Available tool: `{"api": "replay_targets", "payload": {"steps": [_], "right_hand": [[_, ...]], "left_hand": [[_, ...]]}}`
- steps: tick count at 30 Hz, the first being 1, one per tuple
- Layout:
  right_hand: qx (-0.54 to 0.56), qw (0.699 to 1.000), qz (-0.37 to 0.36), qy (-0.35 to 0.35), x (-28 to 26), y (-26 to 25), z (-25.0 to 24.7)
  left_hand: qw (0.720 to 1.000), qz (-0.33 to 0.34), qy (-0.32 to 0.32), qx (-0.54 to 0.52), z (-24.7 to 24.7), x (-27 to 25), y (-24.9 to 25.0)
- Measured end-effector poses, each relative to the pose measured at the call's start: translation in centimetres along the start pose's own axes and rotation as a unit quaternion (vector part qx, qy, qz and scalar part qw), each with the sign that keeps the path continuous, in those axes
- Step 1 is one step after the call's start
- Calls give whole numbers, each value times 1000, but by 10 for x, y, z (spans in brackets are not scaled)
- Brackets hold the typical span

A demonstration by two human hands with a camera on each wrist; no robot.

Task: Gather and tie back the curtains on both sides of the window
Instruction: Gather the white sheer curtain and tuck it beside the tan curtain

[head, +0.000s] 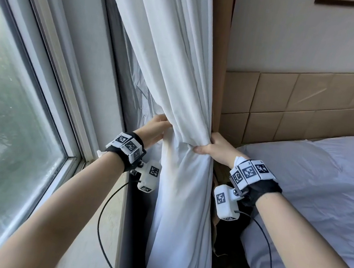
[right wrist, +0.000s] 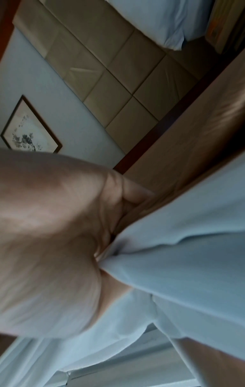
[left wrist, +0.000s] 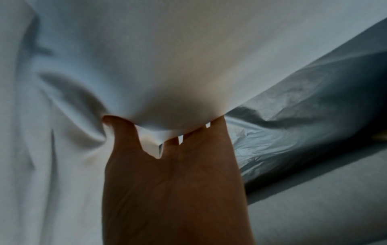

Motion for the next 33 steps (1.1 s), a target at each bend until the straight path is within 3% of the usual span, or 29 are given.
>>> {"api": "replay_targets", "payload": {"steps": [6,15,22,27,33], "right_hand": [[-2,1000,9,27,-1,5,-7],[-29,998,16,56,3,8,-14],[-161,974,-2,161,-1,-2,-15],[-275,940,-12,200,-4,-23,2],[-302,931,-35,200,-11,-34,20]], "left_hand": [[996,5,83,41,-10,6,-6],[974,52,221,-12,-32,-25,2],[972,92,214,-27,-39,-65,-4],[970,116,203,61,-31,-70,3],[957,139,151,207,25,-57,27]]}}
Point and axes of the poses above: each hand's wrist, its own x-axis towards the middle knuckle, its own z-axis out of the palm, y = z × x, the point moved 7 cm from there along x, towards the middle knuckle
